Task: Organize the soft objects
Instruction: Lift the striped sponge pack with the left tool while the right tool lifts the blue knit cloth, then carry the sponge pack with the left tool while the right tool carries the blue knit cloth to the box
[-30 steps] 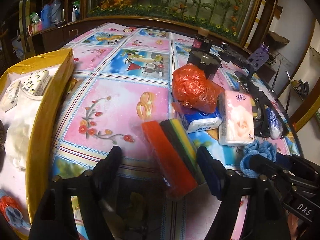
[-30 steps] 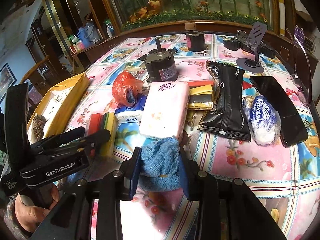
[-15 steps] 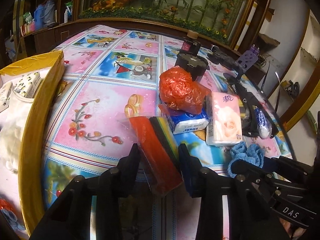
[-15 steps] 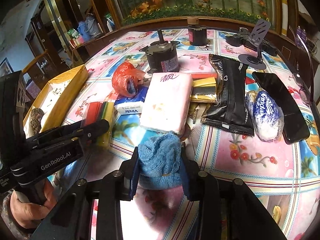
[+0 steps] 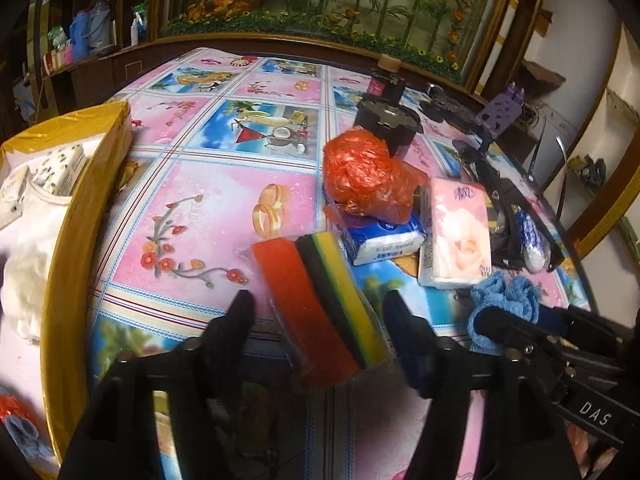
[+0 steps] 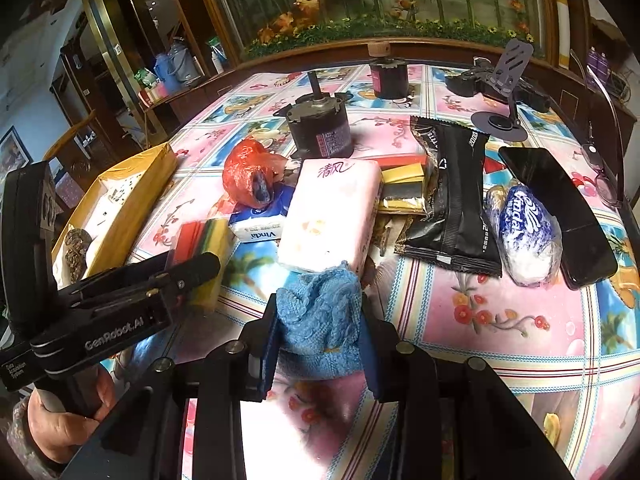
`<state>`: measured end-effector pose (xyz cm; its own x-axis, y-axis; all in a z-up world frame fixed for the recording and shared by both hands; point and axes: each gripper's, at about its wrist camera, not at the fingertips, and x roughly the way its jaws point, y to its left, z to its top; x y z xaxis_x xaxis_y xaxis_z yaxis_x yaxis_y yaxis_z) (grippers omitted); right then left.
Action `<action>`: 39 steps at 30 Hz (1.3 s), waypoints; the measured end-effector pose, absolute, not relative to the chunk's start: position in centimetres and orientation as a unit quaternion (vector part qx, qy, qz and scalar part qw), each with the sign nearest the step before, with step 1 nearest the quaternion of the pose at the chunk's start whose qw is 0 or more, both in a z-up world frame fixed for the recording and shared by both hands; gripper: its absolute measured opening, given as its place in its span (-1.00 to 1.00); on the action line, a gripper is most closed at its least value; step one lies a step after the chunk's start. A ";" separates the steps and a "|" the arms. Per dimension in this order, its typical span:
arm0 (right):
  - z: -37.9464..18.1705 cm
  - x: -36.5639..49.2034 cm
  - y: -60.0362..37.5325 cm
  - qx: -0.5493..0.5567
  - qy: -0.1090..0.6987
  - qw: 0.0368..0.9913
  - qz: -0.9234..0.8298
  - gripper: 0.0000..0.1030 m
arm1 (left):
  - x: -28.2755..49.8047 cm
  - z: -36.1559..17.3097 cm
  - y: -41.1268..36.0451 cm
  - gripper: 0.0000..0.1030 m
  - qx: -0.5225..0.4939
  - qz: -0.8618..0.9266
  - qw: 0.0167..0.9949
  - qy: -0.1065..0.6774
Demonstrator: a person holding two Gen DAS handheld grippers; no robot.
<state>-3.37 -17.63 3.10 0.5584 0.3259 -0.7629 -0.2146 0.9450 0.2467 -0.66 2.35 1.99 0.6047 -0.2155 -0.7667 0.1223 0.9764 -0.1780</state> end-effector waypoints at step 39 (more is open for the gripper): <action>4.2 -3.9 -18.2 0.083 0.410 0.893 0.166 -0.27 | -3.1 4.9 1.9 -0.19 0.003 -0.028 0.947 0.319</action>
